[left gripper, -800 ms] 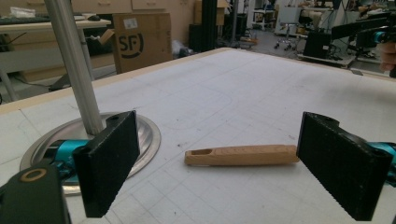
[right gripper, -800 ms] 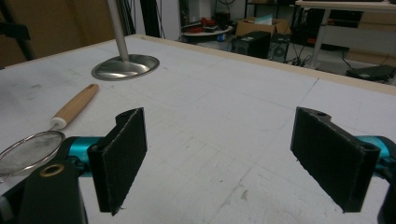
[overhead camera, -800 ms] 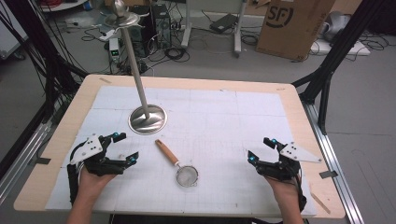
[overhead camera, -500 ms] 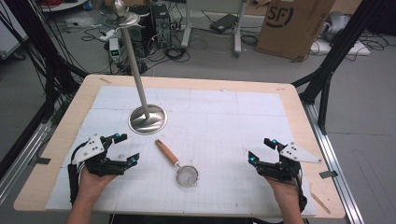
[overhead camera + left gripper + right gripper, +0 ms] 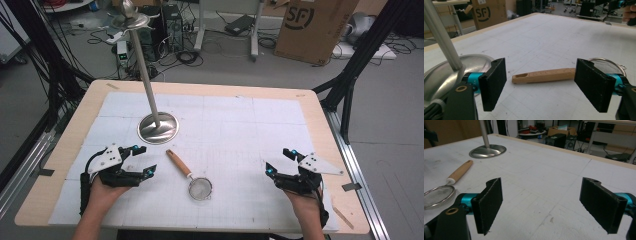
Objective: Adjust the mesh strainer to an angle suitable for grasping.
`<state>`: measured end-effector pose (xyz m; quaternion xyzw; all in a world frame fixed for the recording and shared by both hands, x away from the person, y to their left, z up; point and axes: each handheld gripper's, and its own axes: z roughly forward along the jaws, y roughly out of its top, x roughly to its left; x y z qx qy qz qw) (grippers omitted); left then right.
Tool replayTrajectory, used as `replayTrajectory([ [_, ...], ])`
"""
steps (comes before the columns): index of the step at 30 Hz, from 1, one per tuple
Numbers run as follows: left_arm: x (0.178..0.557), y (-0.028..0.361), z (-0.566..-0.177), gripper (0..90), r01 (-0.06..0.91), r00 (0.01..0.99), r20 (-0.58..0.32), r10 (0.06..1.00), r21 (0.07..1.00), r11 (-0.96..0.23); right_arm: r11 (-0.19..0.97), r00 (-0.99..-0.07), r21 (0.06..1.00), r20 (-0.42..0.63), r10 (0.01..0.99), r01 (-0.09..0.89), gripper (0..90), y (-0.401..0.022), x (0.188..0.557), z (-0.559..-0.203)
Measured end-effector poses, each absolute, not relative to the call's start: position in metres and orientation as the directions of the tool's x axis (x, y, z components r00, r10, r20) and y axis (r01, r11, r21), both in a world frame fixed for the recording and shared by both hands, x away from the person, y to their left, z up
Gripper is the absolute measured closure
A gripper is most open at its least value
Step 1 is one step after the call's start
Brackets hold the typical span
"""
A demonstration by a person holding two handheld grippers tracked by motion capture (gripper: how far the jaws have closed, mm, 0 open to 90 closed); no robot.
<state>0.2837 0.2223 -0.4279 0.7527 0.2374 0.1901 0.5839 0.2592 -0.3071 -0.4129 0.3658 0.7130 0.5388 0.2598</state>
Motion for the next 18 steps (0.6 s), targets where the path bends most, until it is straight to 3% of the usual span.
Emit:
replayTrajectory([
  [8,0.302,0.202,-0.42,42.7,0.175,0.809,-0.011,0.587,0.959,-0.224,0.144,-0.595,0.959,0.032,0.803,0.245,17.3,-0.308,0.26,-0.413],
  [14,0.315,0.179,-0.42,53.4,0.173,0.824,0.029,0.565,0.938,-0.3,0.147,-0.598,0.957,0.034,0.801,0.251,17.3,-0.306,0.26,-0.414],
  [17,0.324,0.164,-0.424,54.2,0.208,0.817,0.05,0.574,0.903,-0.376,0.15,-0.599,0.956,0.034,0.8,0.254,17.4,-0.305,0.261,-0.415],
  [18,0.327,0.161,-0.424,59.5,0.205,0.82,0.06,0.57,0.898,-0.39,0.157,-0.606,0.954,0.031,0.795,0.254,17.4,-0.304,0.261,-0.415],
])
